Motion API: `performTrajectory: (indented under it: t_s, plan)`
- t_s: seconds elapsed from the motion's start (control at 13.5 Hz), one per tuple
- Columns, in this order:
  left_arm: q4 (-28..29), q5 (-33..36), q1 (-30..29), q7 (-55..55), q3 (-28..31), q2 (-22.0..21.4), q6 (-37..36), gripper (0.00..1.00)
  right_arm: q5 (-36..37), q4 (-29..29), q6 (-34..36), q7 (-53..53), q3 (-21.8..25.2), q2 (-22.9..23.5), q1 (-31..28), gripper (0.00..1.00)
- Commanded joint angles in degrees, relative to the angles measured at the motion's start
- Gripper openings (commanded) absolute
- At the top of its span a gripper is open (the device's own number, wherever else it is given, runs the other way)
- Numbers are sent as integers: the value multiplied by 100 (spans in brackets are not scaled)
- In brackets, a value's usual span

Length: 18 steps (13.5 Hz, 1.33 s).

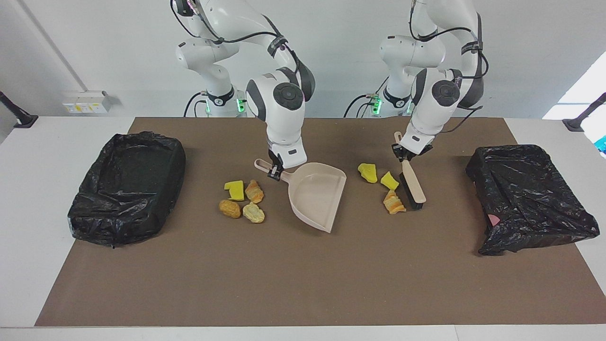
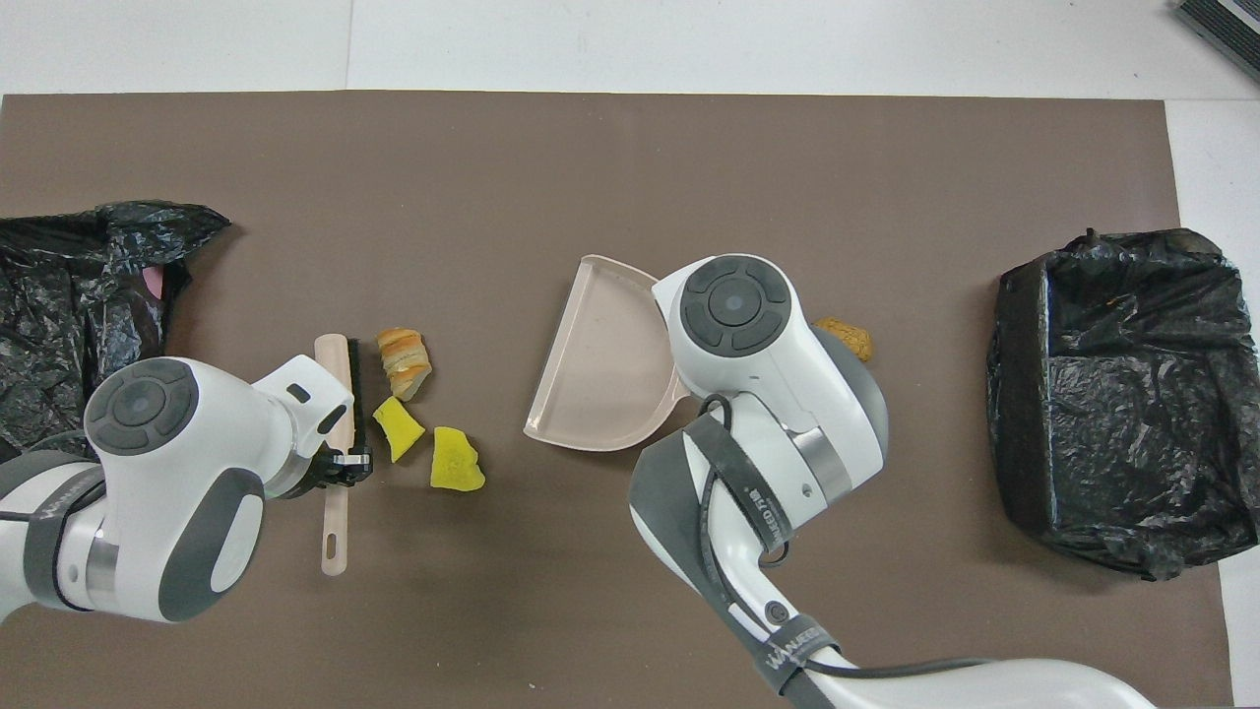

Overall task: Sweep and dump trash in bin
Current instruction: 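Sweep the sponge and bread pieces into the dustpan with the left gripper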

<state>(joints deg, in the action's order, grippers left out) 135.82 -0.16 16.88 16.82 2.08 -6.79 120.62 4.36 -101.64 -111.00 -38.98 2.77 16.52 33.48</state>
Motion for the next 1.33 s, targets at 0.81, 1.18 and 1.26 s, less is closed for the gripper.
performTrajectory:
  t_s: [0.81, 1.18, 1.26]
  plan:
    - [24, -757, 1448, 1418, -32, 134, 751, 0, 101, -972, -440, -786, -40, -386, 247, 0]
    - [-519, -1320, 2257, 1737, -49, 414, 1078, 0, 101, -981, -440, -769, -40, -386, 238, 0]
    - [-818, -1355, 2249, 1737, -49, 476, 903, 0, 101, -981, -440, -760, -40, -386, 238, 0]
